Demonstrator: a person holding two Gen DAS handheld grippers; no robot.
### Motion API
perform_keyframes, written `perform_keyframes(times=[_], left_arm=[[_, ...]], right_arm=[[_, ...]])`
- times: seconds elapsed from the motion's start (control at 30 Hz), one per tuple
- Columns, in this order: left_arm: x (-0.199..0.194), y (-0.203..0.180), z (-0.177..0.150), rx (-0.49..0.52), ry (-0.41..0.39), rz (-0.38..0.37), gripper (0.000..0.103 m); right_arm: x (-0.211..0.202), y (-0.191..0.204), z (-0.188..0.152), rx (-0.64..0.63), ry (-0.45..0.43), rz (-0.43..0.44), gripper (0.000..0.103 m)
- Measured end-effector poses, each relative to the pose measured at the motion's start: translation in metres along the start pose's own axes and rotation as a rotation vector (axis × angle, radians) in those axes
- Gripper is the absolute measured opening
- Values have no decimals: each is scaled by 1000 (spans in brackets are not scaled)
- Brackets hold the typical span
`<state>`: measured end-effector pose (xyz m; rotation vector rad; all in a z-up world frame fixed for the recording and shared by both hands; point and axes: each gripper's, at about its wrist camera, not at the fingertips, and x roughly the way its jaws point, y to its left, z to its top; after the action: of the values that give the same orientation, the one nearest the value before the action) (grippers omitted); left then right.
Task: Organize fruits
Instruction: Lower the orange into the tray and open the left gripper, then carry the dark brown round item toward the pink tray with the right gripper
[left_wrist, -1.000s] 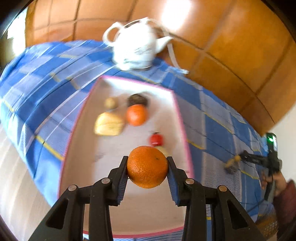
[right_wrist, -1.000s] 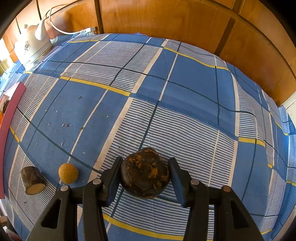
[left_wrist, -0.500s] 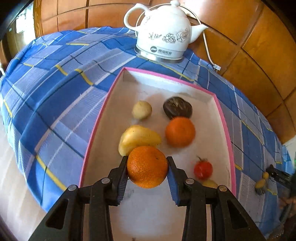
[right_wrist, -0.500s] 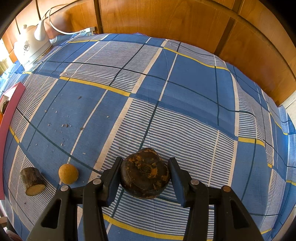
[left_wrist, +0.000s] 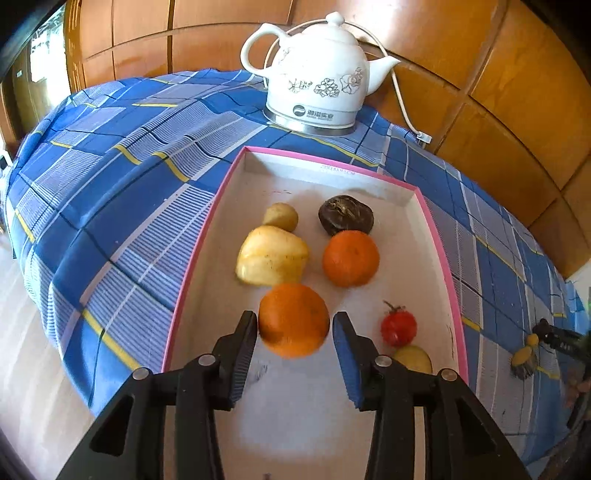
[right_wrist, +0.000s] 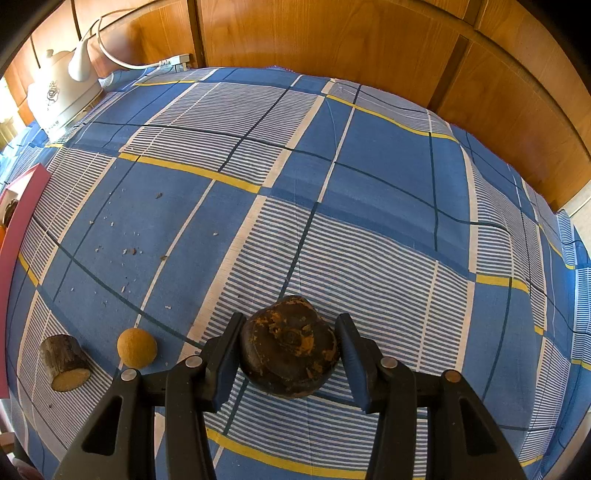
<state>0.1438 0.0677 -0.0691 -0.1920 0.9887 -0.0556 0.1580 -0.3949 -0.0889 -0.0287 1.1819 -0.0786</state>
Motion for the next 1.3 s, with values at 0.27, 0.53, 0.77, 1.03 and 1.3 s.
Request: perform_keyframes(times=[0.27, 0.53, 0.77, 1.03, 1.3], left_arm=[[-12, 5, -11, -36, -21, 18, 45], [-25, 1, -22, -27, -51, 45, 45], [-38, -11, -27, -10, -85, 42, 47], [-55, -26, -29, 26, -133, 30, 50], [-60, -31, -33, 45, -140, 17, 50]], right_arm=[[0, 0, 0, -2, 0, -3, 50], [0, 0, 0, -10, -1, -6, 50], [-2, 3, -2, -18, -5, -16, 50], [-3, 4, -2, -18, -7, -22, 50], [-5, 5, -2, -15, -9, -29, 50]])
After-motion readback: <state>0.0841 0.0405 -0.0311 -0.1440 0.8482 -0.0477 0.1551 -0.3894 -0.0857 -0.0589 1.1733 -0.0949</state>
